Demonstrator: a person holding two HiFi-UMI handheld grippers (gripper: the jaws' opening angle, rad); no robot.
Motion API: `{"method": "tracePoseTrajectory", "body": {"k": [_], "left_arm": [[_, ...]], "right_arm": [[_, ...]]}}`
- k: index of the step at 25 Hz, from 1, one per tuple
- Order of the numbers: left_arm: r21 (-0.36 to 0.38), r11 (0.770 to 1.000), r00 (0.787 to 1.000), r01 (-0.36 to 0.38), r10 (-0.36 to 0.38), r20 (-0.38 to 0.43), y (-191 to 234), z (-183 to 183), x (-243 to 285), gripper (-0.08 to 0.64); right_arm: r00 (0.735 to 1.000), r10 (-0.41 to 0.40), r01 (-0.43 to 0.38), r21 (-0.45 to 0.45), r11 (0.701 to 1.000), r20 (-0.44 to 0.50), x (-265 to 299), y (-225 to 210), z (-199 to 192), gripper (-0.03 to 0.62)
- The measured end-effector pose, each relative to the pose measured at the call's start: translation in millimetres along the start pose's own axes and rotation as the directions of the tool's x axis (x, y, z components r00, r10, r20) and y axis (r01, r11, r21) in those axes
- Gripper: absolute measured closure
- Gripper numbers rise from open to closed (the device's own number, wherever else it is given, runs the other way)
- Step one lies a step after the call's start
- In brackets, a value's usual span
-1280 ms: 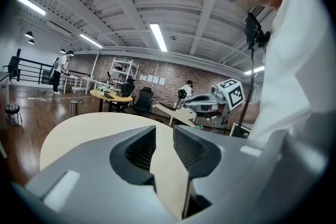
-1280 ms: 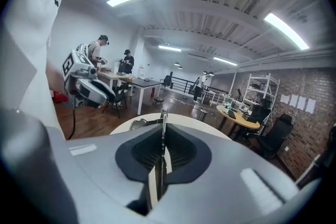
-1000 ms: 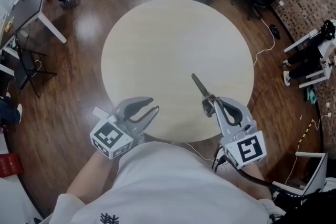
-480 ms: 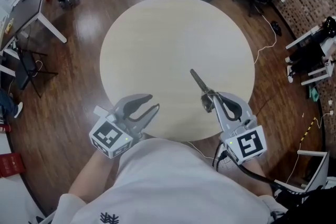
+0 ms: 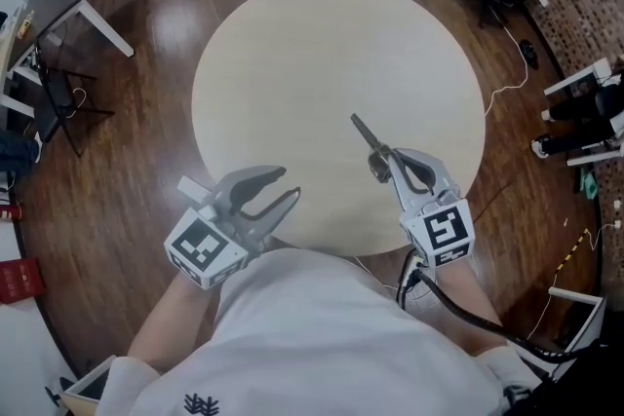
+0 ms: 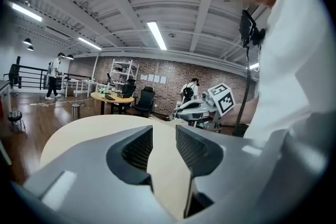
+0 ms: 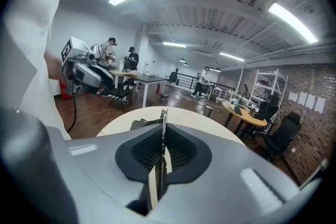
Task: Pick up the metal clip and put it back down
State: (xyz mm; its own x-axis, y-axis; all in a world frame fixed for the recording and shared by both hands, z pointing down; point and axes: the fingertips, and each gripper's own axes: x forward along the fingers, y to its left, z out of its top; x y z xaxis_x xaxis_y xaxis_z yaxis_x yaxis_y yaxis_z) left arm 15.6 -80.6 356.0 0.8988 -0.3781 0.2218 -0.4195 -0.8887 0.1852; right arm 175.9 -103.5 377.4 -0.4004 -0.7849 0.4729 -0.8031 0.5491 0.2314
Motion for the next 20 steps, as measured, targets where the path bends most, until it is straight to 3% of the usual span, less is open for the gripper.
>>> {"method": "tracePoseTrajectory", "body": {"k": [13,20], "left_arm": [[-0.051,0.992,0.993,-0.113,0.11,-0.047,-8.3,-14.3,-21.4,0.426],[-0.084,0.983,0.985,-0.165,0.16,-0.062,-13.4,-22.3,-41.8,0.426]], "right_arm": [[0.982,0.049,-0.088,-0.212,0.973,-0.183,128.2,8.6,-115.7,0.589],[0.972,0.039,-0.107,-0.286,0.952,-0.233,166.0,26.6,-162.2,0.589]]}}
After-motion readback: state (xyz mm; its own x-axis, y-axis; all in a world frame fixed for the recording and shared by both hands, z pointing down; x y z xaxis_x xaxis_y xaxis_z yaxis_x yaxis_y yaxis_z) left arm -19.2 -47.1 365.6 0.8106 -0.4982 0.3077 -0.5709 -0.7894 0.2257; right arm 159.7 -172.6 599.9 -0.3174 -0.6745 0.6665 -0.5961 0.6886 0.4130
